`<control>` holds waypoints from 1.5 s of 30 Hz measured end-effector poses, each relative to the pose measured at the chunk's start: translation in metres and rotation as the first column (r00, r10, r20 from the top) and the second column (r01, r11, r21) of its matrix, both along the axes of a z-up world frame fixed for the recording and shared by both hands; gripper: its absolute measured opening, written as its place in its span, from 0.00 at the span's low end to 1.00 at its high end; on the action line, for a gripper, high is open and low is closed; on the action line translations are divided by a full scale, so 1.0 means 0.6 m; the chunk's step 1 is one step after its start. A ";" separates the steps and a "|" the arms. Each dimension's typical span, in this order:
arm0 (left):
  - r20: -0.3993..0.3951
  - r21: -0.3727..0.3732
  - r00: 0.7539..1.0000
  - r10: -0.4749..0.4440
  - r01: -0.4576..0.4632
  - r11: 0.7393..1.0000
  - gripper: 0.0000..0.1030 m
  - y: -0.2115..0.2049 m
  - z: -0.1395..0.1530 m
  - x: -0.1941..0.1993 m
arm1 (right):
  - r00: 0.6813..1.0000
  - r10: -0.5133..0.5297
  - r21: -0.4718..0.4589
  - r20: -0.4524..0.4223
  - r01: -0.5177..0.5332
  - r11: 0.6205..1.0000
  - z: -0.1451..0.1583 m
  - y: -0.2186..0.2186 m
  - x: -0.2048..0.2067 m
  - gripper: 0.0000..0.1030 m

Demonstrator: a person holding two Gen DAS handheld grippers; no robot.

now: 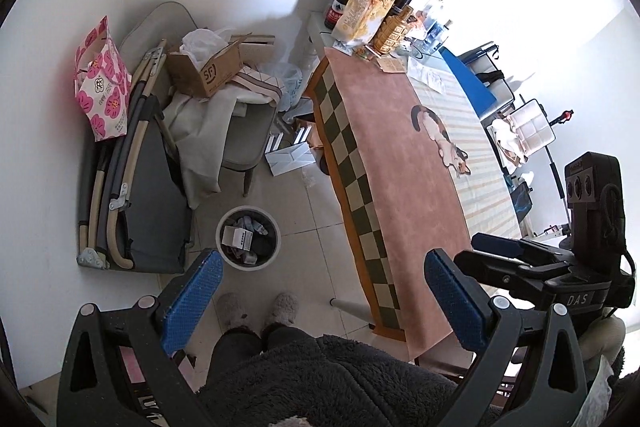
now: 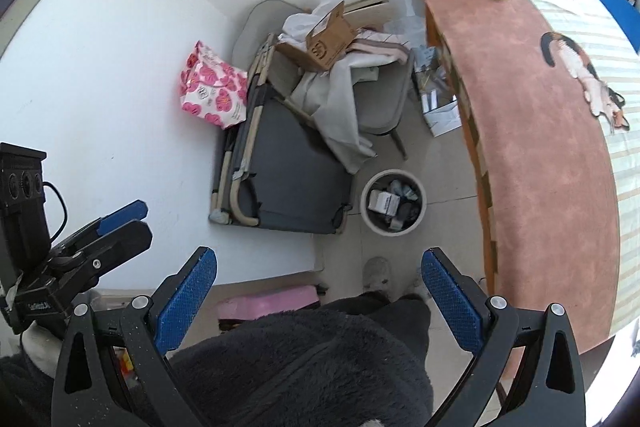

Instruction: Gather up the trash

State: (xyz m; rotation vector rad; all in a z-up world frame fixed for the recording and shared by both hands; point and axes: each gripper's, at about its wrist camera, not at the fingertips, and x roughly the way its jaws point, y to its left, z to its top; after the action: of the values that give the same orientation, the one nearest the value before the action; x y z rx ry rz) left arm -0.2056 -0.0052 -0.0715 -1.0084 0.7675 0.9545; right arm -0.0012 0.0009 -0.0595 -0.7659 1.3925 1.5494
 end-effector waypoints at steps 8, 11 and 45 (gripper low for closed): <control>-0.010 0.003 1.000 0.005 -0.005 1.000 1.00 -0.007 0.005 -0.003 | 1.000 0.002 0.000 0.012 -0.002 1.000 0.002 -0.004 -0.010 1.00; -0.009 0.004 1.000 0.005 -0.005 1.000 1.00 -0.009 0.006 -0.003 | 1.000 -0.006 0.001 0.013 0.005 1.000 0.003 -0.007 -0.008 1.00; -0.007 0.007 1.000 -0.009 0.009 1.000 1.00 -0.026 0.007 -0.001 | 1.000 -0.027 -0.003 0.006 0.027 1.000 0.012 -0.021 -0.008 1.00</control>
State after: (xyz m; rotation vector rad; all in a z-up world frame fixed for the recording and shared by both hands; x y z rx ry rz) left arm -0.2061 -0.0210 -0.0670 -0.9956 0.7734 0.9528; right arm -0.0058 -0.0118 -0.0520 -0.7500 1.3959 1.5232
